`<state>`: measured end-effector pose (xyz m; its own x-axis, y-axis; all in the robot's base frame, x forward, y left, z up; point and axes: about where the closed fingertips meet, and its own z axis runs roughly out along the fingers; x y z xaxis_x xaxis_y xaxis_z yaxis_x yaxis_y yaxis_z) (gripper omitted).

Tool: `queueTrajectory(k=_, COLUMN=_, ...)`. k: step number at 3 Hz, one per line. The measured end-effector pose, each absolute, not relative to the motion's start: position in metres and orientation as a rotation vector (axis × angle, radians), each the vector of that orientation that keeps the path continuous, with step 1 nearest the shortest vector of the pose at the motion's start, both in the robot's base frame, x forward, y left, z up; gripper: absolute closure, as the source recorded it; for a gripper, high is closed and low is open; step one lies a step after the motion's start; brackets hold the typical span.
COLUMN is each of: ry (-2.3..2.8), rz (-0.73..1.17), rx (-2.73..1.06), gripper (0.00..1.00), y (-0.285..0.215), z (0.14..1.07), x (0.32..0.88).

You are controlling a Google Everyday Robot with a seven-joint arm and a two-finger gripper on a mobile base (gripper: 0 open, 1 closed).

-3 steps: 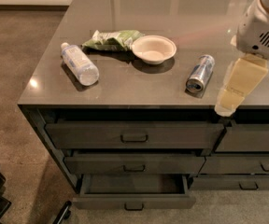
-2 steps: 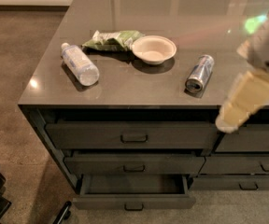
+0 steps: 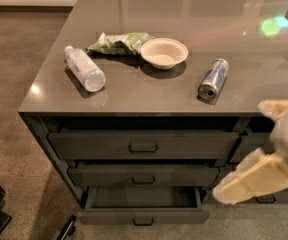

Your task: Close bottom drawer

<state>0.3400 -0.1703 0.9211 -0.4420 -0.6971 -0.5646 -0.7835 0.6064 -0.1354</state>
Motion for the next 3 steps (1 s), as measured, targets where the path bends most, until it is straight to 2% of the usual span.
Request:
queueTrajectory(k=1, ry=2.215, rz=0.388, rx=-1.169, gripper=0.00, y=-0.131, z=0.835, x=0.347)
queueTrajectory(k=2, ry=2.258, rz=0.662, rx=-1.119, gripper=0.00, y=-0.091, z=0.720, x=0.341)
queueTrajectory(k=3, ry=2.334, rz=0.827, rx=-1.052, gripper=0.10, y=-0.082, z=0.647, x=0.322)
